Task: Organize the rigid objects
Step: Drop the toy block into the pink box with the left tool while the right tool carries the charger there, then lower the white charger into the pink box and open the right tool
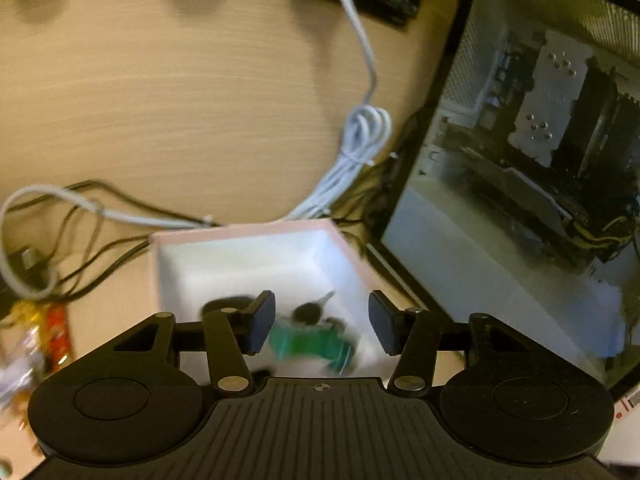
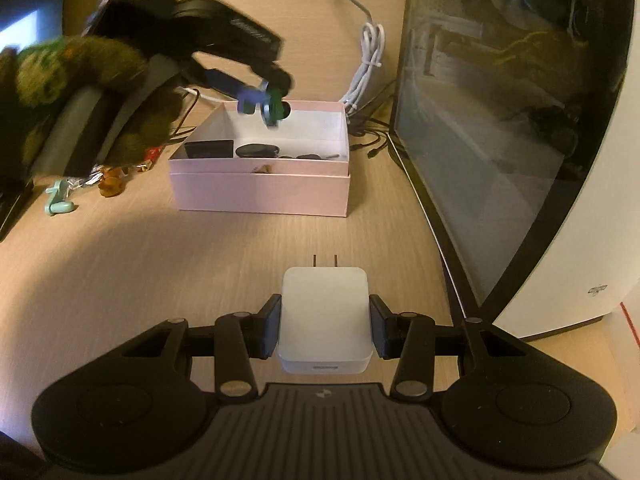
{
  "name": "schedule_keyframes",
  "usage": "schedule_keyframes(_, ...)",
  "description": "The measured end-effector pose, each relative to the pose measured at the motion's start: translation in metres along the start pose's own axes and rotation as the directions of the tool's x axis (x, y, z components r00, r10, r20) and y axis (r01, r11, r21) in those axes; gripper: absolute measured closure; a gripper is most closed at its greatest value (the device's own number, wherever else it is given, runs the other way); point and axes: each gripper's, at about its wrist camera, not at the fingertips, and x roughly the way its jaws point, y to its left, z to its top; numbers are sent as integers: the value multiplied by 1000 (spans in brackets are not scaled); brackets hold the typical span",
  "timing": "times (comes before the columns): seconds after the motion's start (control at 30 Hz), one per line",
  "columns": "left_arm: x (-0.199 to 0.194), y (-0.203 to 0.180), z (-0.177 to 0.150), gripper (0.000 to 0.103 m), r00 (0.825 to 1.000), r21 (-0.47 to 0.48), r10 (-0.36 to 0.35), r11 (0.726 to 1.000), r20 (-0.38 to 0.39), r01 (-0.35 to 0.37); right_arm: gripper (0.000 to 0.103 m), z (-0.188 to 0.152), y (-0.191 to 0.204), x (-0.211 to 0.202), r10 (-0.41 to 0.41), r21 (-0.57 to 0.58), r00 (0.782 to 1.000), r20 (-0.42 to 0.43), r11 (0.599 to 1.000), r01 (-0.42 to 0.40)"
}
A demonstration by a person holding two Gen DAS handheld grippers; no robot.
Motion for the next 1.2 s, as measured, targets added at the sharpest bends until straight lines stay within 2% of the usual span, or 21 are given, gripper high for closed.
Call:
schedule_keyframes(0.17,-48,34,-39,47,999,-85,50,995,13,-49,59,9,3,12,29,-23,1000,2,999,-29)
schedule_keyframes(0.37,-118,65,-106,47,988,-192,137,970,-67,-148,59,55,2,33,66,-37,994,81,997,-64)
schedule_keyframes(0.5,-158,77,-153,47,966,-217,201,948,-163,-234,59,100,8,61,70,-46,989,133,997,-65)
schedule_keyframes(0.6,-181,91,-179,47,944,-281,252,910,-212,-306,59,128,21,91,61,-75,987,150,996,-50)
schedule_keyframes(0.73,-209,102,-194,47,927,-314,309,877,-213,-365,58,148,34,123,66,-70,991,117,996,-58)
schedule_keyframes(0.9,-219,111,-198,47,921,-333,326,862,-214,-383,47,143,52,119,66,-66,989,129,996,-58)
schedule_keyframes(1.0,-216,112,-195,47,925,-318,321,872,-205,-373,47,132,64,107,63,-113,988,143,992,-47)
schedule_keyframes(1.1,-208,113,-187,47,937,-296,292,893,-189,-338,45,117,69,89,50,-138,983,175,990,-26)
schedule_keyframes(1.2,-193,114,-178,47,947,-272,267,912,-176,-307,34,98,64,70,52,-107,981,187,994,-33)
